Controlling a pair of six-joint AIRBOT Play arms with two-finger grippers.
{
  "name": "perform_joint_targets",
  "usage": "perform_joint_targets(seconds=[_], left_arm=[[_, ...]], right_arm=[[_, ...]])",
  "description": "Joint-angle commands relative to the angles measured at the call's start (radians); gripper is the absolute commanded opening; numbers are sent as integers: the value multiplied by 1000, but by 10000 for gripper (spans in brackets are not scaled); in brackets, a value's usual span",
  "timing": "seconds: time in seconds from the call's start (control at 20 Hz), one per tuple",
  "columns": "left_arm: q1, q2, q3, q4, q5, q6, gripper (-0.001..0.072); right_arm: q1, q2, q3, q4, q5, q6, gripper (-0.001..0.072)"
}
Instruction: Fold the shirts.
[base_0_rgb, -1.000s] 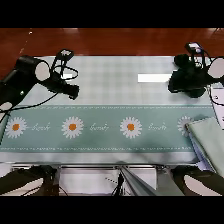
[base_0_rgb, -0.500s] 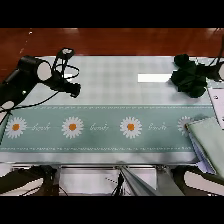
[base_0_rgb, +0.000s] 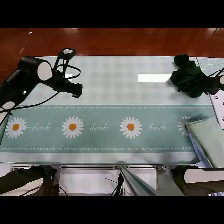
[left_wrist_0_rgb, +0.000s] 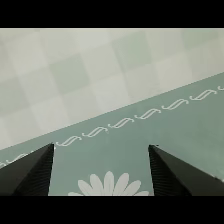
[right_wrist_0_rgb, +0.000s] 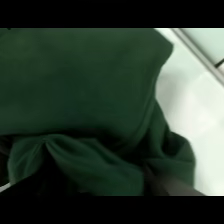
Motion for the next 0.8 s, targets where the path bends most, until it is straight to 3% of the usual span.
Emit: perform_joint_targets(seconds=[0.0, 0.05, 0.1, 0.25, 0.45, 0.75], left_arm=[[-2, 0, 1, -7, 1, 0, 718], [-1, 2, 2, -10, 1, 0, 718], [-1, 4, 9, -10, -10, 0, 718], [-1, 10, 108, -11, -126, 0, 718], [-10, 47, 340, -16, -210, 0, 718], [-57, 198, 655, -128, -246, 0, 718]], right_arm=[[39, -81, 0, 153, -47, -51, 403], [58, -84, 0, 154, -40, -68, 145], [75, -72, 0, 154, -31, -79, 47], [125, 71, 0, 158, -24, -209, 46], [214, 426, 0, 250, 0, -404, 45], [374, 924, 0, 278, 100, -373, 45]])
